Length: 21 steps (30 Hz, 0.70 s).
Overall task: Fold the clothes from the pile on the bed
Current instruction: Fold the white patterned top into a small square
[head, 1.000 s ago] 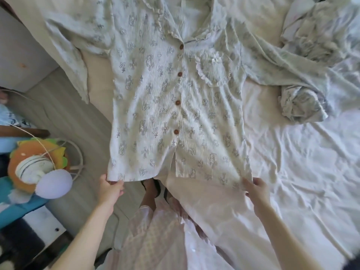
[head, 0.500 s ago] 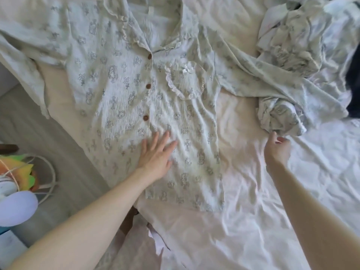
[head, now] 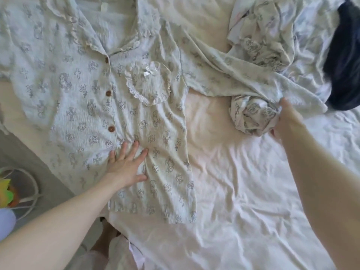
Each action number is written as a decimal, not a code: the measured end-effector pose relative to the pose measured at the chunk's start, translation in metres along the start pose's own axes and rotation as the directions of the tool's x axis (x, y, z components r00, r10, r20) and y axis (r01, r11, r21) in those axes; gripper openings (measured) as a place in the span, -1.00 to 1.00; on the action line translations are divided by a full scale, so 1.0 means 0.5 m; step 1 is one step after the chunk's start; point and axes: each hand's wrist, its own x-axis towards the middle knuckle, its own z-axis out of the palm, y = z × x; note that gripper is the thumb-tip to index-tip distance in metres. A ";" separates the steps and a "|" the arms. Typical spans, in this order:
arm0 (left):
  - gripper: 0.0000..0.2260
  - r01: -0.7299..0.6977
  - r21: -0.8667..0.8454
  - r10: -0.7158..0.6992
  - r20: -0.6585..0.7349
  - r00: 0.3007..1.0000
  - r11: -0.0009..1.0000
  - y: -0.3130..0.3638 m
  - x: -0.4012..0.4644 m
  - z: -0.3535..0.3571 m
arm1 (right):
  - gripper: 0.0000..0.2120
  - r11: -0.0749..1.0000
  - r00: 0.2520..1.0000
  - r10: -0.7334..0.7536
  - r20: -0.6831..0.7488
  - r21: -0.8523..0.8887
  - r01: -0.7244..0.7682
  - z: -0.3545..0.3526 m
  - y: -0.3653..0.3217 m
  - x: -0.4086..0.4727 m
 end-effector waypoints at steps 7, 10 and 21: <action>-0.21 -0.001 -0.038 0.003 0.029 1.000 0.999 0.011 0.001 -0.009 | -0.81 0.961 0.940 -0.253 -0.230 -0.174 0.216 -0.006 -0.016 -0.063; -0.25 -0.013 -0.058 0.017 0.069 0.997 0.998 0.011 -0.002 -0.022 | -0.71 0.854 0.817 -0.508 -0.272 -0.279 0.439 -0.001 -0.012 -0.126; -0.69 -0.028 -0.968 -0.237 -0.088 0.968 0.249 -0.002 -0.040 -0.114 | -0.72 0.749 0.659 -0.388 0.645 -0.197 0.633 0.053 0.372 -0.399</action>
